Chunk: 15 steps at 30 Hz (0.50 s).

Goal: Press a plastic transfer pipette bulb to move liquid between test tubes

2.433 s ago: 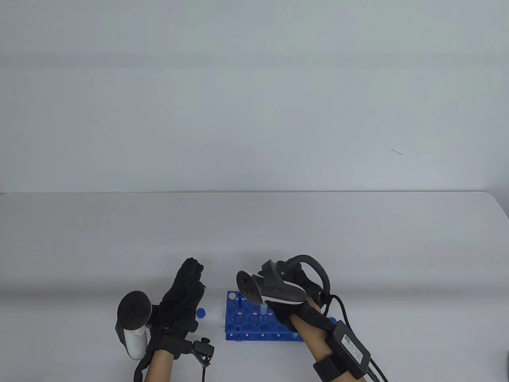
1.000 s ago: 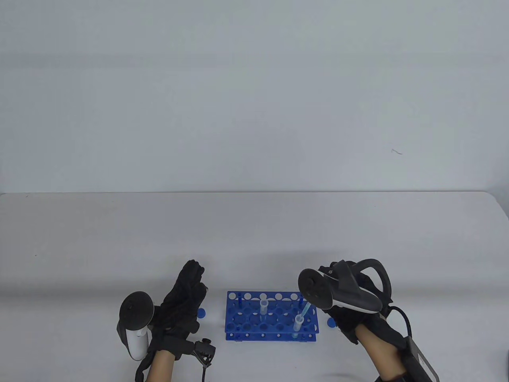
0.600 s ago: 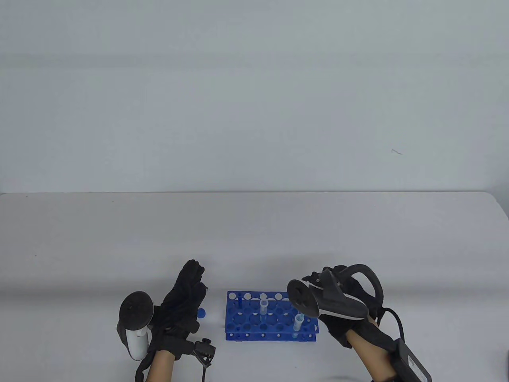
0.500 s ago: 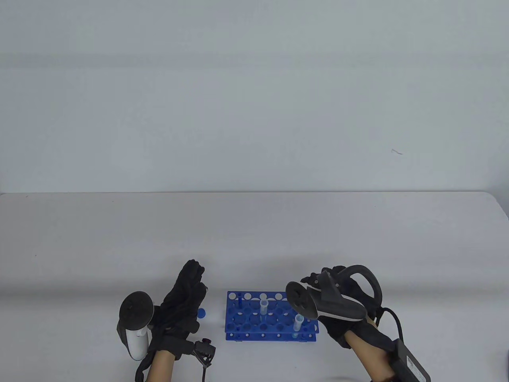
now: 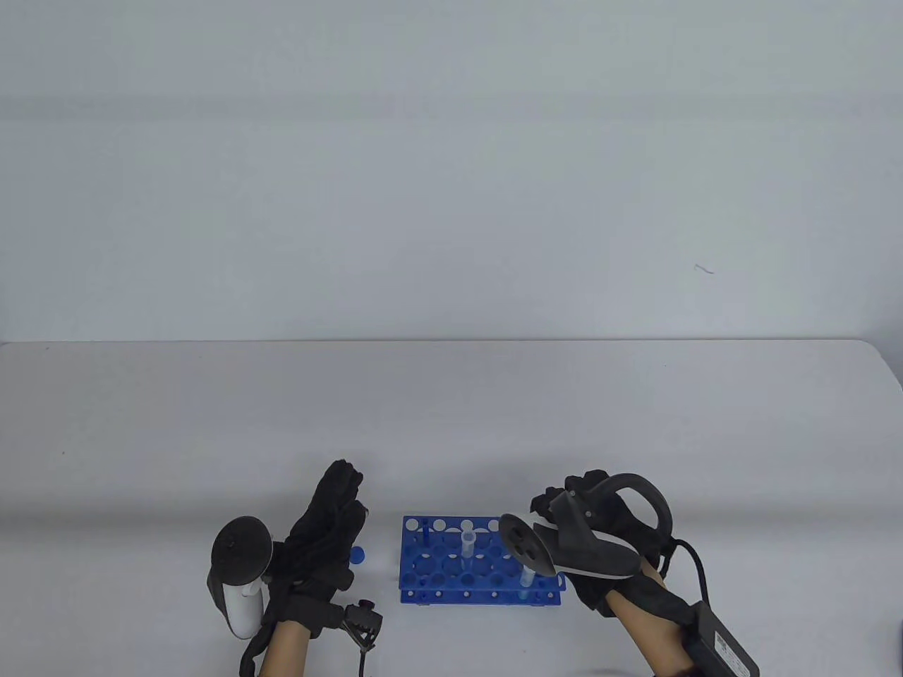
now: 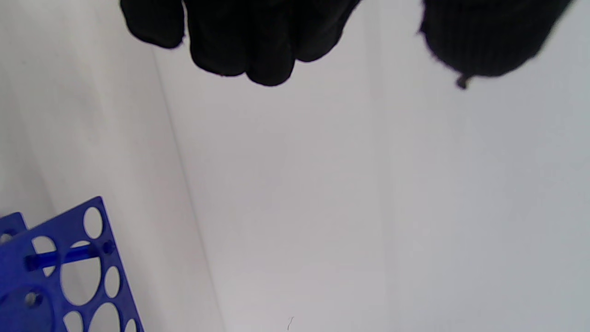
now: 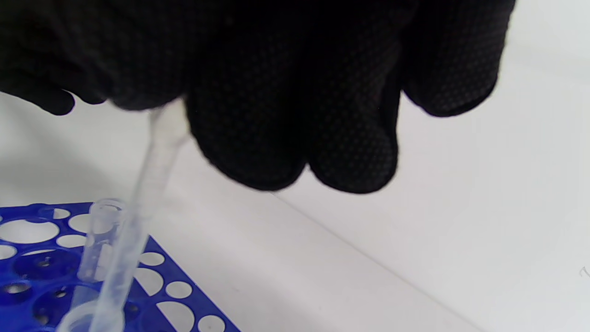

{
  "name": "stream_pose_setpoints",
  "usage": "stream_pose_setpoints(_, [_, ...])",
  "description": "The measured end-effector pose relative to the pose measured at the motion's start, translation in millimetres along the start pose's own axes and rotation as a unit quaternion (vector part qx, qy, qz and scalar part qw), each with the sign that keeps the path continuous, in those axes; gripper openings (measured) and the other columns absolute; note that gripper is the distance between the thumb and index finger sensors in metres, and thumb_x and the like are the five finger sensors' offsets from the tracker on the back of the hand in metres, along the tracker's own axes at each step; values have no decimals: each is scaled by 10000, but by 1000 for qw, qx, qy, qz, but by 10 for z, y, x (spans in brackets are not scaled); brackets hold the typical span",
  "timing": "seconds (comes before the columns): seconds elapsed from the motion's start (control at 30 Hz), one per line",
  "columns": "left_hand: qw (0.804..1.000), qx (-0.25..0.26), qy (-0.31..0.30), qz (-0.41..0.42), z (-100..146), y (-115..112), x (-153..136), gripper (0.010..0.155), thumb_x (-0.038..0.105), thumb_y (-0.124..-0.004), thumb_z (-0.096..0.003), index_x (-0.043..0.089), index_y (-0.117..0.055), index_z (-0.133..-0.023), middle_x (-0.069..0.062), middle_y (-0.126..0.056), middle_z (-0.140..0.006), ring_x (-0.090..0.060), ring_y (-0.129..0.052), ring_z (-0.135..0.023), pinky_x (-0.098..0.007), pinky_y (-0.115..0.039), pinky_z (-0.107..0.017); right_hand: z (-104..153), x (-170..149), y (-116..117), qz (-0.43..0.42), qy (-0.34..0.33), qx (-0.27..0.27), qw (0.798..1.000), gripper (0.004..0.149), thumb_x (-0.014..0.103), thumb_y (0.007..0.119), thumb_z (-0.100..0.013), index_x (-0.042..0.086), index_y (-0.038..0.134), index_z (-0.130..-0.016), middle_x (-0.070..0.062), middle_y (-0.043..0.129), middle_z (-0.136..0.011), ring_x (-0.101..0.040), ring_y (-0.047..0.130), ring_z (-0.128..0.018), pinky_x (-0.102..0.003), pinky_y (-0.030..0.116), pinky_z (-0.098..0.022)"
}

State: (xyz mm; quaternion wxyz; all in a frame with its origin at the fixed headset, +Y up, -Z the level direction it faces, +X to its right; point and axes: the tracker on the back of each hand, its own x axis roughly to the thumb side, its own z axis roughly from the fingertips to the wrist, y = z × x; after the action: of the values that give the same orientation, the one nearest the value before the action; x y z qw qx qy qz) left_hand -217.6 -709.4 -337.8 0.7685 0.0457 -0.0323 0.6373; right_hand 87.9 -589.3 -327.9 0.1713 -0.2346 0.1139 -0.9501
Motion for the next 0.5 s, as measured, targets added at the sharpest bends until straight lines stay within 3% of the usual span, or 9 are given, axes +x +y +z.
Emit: stream_pose_setpoints(0.5, [1000,0,0,0,0,0,0,922,710,-637,-391,261,-394,-1158,-41,-520,-1227,-296,-520,-1114,-553,-466,-843,15,-26,-18,-4,0,-5,1000,397,423,849,-225,250,973,-559,103,1089,-375,-142,1071,-393,-465,825,-503])
